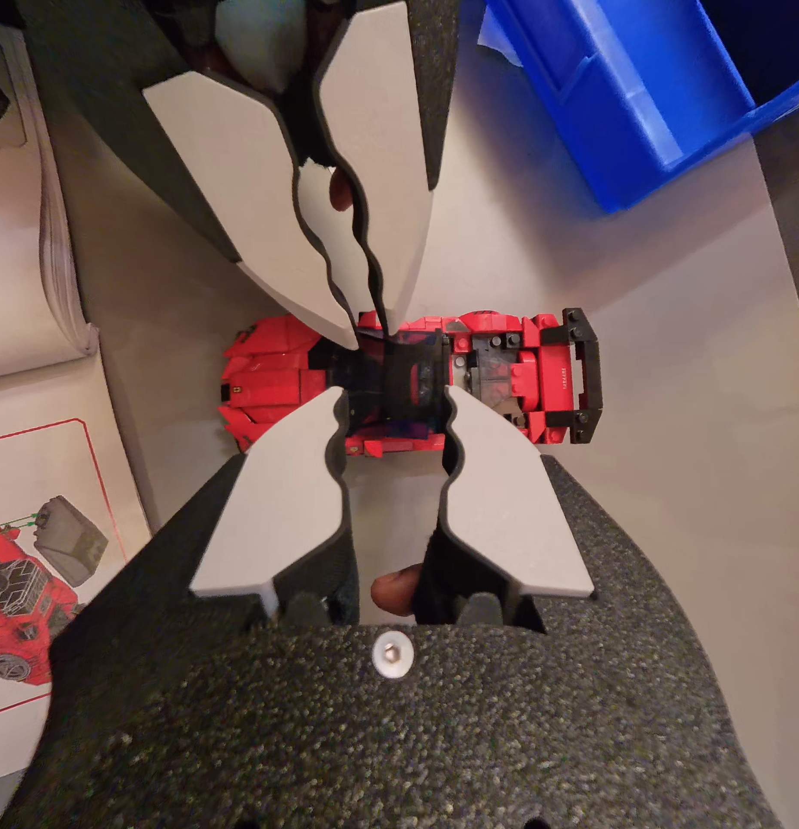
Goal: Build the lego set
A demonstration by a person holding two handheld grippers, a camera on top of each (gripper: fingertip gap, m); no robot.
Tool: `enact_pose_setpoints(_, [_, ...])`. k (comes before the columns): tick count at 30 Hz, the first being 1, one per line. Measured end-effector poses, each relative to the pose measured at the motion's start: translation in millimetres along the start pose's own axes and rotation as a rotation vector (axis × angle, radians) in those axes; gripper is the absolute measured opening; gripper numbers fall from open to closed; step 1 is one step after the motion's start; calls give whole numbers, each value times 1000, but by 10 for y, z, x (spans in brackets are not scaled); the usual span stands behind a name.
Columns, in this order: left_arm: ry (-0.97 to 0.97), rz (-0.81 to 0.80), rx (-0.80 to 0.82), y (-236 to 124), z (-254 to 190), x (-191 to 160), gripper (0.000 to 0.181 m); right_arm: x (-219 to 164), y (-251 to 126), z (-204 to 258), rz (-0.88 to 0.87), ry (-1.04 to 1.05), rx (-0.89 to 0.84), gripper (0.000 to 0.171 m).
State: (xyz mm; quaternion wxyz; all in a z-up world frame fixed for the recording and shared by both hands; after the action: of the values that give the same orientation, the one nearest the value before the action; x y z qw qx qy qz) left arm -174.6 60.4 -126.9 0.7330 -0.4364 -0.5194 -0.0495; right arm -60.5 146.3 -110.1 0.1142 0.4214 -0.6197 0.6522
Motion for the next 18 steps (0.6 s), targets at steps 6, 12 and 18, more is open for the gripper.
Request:
enact_pose_setpoints(6, [-41, -26, -18, -33, 37, -8, 10, 15, 43, -23, 28, -32, 5, 35])
enact_pose_setpoints(12, [-23, 0, -45, -12, 2, -26, 9, 57, 50, -62, 48, -72, 32, 26])
enact_pose_setpoints(18, [-17, 9, -58, -17, 5, -22, 9, 95, 52, -91, 70, -108, 52, 25])
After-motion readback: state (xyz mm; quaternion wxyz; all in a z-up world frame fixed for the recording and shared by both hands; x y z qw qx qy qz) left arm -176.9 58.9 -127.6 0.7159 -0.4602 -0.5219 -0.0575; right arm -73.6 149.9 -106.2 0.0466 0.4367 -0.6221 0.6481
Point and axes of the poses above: each gripper's, where its closed fingertips meet, y out along the fingers, x out of its top, z = x × y across the jaws, the point moved 10 cm from there along -y, back along the fingers, and after that the axes turned 8 degrees about -z, right-handed, at the moved point
